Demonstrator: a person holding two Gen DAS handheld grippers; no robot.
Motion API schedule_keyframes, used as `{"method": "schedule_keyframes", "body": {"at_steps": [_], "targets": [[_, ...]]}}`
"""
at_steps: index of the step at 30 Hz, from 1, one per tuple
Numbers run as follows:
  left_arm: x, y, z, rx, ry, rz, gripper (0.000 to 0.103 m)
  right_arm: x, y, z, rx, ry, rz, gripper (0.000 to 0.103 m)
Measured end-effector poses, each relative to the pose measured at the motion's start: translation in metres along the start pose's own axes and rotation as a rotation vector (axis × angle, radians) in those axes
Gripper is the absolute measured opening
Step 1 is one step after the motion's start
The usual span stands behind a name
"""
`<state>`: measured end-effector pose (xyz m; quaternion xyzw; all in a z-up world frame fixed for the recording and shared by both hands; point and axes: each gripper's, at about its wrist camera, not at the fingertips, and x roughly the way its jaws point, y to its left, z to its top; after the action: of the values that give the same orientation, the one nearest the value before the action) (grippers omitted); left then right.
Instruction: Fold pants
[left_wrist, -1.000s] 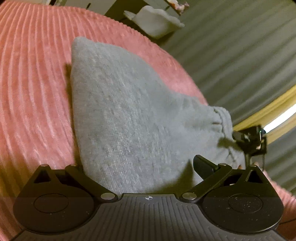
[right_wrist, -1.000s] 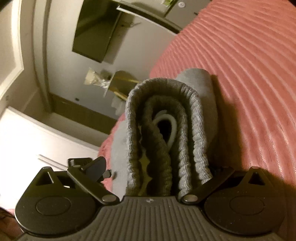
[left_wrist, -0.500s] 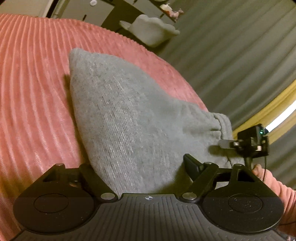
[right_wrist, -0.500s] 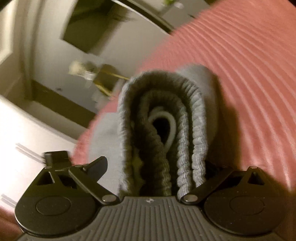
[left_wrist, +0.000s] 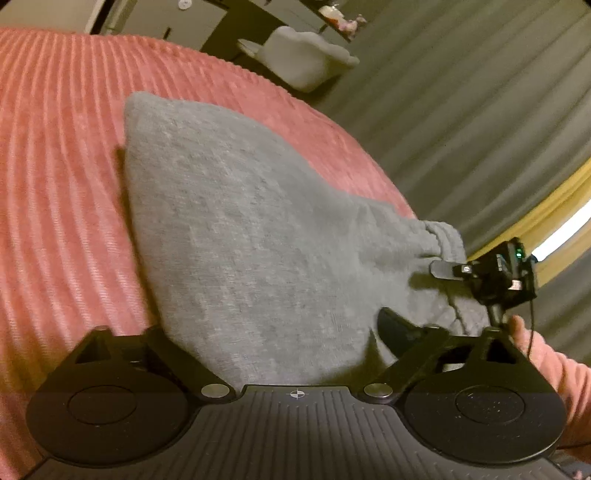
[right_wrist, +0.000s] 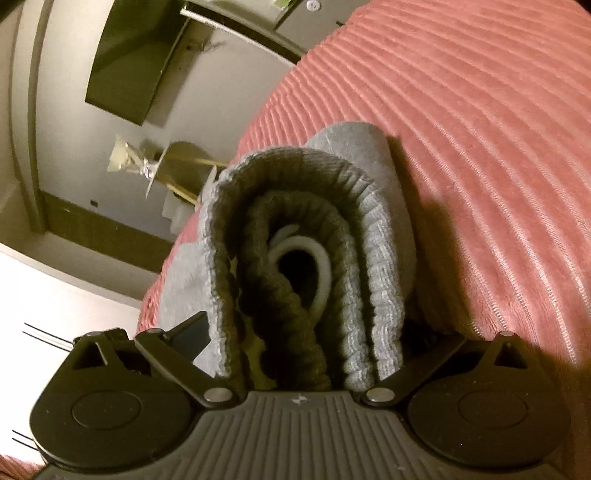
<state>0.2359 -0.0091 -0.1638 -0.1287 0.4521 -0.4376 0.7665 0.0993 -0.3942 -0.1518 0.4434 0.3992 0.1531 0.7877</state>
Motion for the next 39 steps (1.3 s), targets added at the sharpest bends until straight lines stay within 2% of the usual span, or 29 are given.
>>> {"method": "schedule_keyframes", "body": {"at_steps": [3,5,6,7,8,10,13,16,21,25,39], "targets": [[-0.004,0.012,0.002,-0.078,-0.011,-0.017,0.072,-0.003,-0.008,-0.008,0.012,-0.062,-0.006,0.101],[-0.005,0.018,0.002,-0.123,-0.012,-0.019,0.053,0.001,0.002,-0.011,-0.022,-0.051,-0.076,0.101],[-0.006,0.019,0.002,-0.135,-0.008,-0.011,0.051,0.004,0.012,-0.01,-0.042,-0.036,-0.134,0.099],[-0.007,0.018,0.002,-0.136,-0.005,0.0,0.047,0.006,0.023,-0.01,-0.07,-0.03,-0.213,0.086],[-0.009,0.015,0.002,-0.129,-0.008,0.009,0.043,0.009,0.033,-0.011,-0.111,-0.022,-0.289,0.078],[-0.014,0.004,0.002,-0.101,-0.024,0.04,0.039,0.01,0.049,-0.016,-0.216,-0.026,-0.363,0.066],[-0.022,-0.012,0.001,-0.049,-0.045,0.087,0.033,0.001,0.069,-0.023,-0.274,-0.054,-0.397,0.057],[-0.032,-0.021,0.002,-0.032,-0.067,0.098,0.028,-0.01,0.088,-0.036,-0.312,-0.096,-0.399,0.055],[-0.039,-0.027,0.0,-0.049,-0.066,0.153,0.026,-0.017,0.118,-0.047,-0.381,-0.14,-0.411,0.055],[-0.041,-0.04,-0.001,-0.016,-0.067,0.185,0.026,-0.01,0.136,-0.049,-0.406,-0.131,-0.431,0.054],[-0.048,-0.038,-0.004,0.01,-0.062,0.183,0.025,0.014,0.19,-0.057,-0.508,-0.098,-0.503,0.055]]}}
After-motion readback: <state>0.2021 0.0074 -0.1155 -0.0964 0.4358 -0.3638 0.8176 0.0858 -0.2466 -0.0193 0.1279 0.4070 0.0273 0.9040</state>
